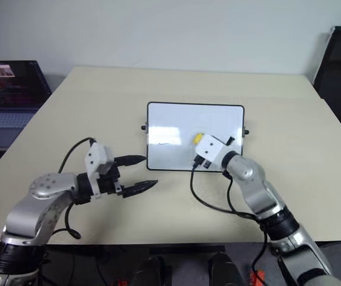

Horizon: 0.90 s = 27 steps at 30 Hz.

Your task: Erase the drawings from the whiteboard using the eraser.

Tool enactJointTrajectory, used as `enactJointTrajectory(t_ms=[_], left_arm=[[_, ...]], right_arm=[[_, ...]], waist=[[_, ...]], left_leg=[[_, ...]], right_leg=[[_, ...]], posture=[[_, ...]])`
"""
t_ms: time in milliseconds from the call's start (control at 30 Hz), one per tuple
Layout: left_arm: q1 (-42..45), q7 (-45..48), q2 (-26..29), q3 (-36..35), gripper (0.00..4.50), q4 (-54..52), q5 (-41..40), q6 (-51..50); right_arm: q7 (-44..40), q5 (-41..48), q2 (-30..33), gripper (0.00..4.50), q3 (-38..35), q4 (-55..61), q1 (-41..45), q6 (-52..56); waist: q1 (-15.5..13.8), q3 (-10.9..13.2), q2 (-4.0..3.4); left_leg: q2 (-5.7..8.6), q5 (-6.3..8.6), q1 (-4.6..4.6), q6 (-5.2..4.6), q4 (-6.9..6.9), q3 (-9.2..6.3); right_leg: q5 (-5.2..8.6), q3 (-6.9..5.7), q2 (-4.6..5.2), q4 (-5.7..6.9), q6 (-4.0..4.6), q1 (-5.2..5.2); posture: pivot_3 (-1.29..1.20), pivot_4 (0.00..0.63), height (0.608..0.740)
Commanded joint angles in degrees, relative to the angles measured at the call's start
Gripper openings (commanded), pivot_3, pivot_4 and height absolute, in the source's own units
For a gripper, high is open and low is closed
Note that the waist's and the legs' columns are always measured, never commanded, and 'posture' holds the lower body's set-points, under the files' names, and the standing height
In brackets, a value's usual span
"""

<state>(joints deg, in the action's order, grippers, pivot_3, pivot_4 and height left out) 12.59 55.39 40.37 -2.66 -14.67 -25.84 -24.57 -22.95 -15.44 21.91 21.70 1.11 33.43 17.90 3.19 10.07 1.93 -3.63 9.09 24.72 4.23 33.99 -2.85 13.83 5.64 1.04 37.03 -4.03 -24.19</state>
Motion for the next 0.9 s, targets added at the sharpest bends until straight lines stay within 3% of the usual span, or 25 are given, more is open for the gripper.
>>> enactJointTrajectory(t_ms=[33,367,600,900], left_arm=[[0.6,0.1,0.6,-0.4,4.5,-1.7,0.0,0.6],[0.5,-0.1,0.4,-0.6,4.5,-1.9,0.0,0.7],[0.6,0.3,0.3,-0.4,4.5,-1.6,0.1,0.9],[-0.3,-0.7,-0.2,-1.1,4.5,-1.2,-0.1,0.8]], right_arm=[[-2.1,-1.4,-0.1,1.07,1.1,-2.0,1.1,-0.6],[-12.7,-2.0,3.7,1.07,2.5,1.5,-2.8,6.7],[-2.1,-6.0,0.8,1.07,-1.2,-2.4,1.4,2.6],[-10.0,-4.8,2.1,1.07,1.9,1.5,-2.2,2.7]], waist=[[0.0,0.0,-0.01],[0.0,0.0,0.03],[0.1,0.0,0.03],[0.1,0.0,0.07]], left_leg=[[0.0,0.0,0.02,0.0,-0.01,0.0],[0.0,-0.01,-0.18,0.0,0.26,0.0],[0.0,-0.02,-0.18,0.0,0.43,0.01],[-0.01,-0.02,-0.17,-0.01,0.31,0.02]], right_leg=[[0.01,0.0,0.0,0.0,-0.02,0.0],[-0.06,0.04,0.0,0.1,0.08,0.16],[-0.11,0.06,0.01,0.11,0.11,0.15],[-0.12,0.05,0.0,0.1,0.09,0.17]], posture=[[0.0,0.15,0.74],[0.0,0.15,0.74],[0.0,0.15,0.74],[0.0,0.15,0.74]])
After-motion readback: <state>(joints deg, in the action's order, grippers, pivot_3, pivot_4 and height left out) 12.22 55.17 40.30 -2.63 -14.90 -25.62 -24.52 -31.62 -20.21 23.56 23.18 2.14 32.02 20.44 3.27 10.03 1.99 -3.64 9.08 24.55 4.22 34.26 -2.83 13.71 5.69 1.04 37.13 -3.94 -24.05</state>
